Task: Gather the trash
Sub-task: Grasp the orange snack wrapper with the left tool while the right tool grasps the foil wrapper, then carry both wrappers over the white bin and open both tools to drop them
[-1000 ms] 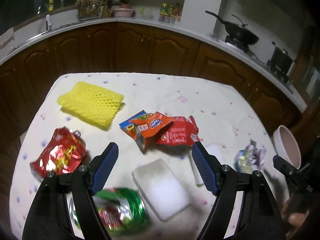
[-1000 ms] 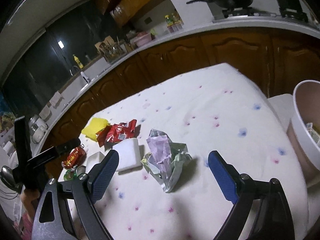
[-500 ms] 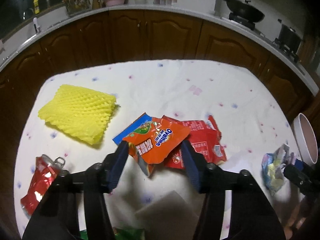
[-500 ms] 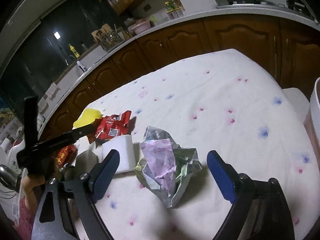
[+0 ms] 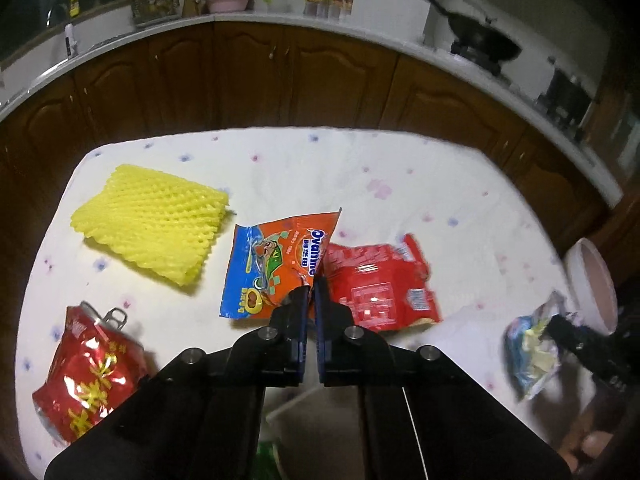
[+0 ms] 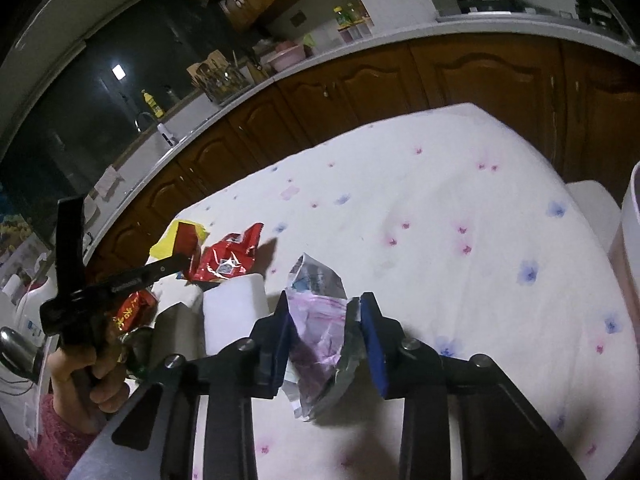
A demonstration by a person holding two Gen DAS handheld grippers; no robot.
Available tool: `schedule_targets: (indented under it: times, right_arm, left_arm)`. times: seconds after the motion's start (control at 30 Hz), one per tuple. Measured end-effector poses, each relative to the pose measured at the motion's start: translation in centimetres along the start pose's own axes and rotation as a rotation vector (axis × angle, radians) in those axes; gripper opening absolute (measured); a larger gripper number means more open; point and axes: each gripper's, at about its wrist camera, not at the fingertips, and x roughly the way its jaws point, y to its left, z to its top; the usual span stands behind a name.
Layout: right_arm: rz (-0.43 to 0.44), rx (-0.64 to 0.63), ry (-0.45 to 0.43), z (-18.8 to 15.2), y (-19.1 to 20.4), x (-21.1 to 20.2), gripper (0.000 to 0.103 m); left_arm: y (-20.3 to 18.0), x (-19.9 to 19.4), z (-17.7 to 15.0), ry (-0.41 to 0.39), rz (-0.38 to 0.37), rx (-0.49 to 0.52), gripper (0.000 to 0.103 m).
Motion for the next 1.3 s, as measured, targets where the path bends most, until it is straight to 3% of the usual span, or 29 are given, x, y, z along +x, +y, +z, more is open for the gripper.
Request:
schedule_targets:
  times: [0.4, 0.67, 1.3]
  right_arm:
    - [0.029, 0.014, -0.076, -0.5, -0.5, -4.9, 0.029]
    - [-0.001, 0.042, -0.129, -1.4, -2.4, -9.0, 0.029]
    - [-0.162, 0.164, -0.270, -2.8, -10.7, -18.6, 0.029]
  left_arm:
    - [-2.9, -7.7, -1.7, -0.118, -0.147, -0.037, 0.003]
    - [-7.1, -9.1, -3.5, -0.109, -0.252, -0.003, 0.002]
    - [-18.8, -9.5, -5.4, -0.077, -0.402, 0.144, 0.003]
